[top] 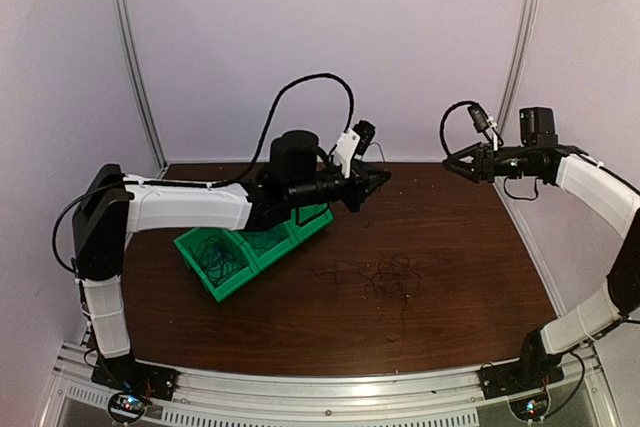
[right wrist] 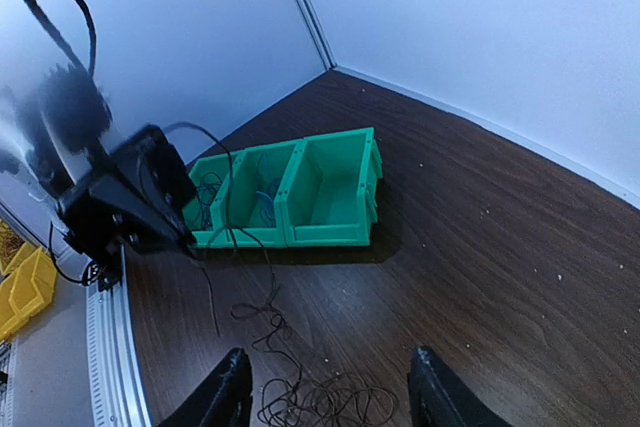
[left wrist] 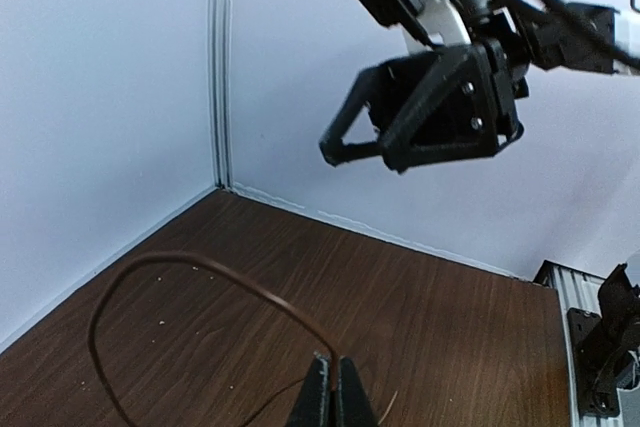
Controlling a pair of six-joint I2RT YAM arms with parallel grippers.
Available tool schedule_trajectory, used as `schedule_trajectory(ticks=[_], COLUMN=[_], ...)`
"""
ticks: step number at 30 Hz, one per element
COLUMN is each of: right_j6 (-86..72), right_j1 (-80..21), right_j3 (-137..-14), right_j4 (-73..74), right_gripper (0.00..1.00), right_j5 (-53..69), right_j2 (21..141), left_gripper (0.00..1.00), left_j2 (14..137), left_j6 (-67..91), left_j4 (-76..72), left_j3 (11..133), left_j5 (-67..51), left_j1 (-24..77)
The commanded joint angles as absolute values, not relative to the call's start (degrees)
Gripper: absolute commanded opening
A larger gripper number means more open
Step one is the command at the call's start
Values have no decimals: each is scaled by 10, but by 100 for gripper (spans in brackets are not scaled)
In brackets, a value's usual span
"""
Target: Untangle the cables
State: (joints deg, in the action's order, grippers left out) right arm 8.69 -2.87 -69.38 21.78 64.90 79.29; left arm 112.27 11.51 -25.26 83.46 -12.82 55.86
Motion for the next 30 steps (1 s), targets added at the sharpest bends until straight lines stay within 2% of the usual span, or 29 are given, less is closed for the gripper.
schedule_trajectory(ticks=[1, 10, 21, 30], right_j6=[136, 202, 226, 243], right_j1=[-10, -9, -10, -10], right_j3=[-626, -519, -518, -525], right_j4=[209, 179, 193, 209], right_gripper=[55, 56, 55, 54], right_j5=[652, 605, 613, 616], right_j2=[780, 771, 801, 816], left_gripper=[0, 0, 0, 0], left_j2=[1089, 1056, 1075, 1132], left_j6=[189, 170, 156, 171], left_j4=[-185, -156, -134, -152], left_j3=[848, 826, 817, 837], left_j5=[-170, -107, -56, -69], left_j1=[513, 482, 426, 381])
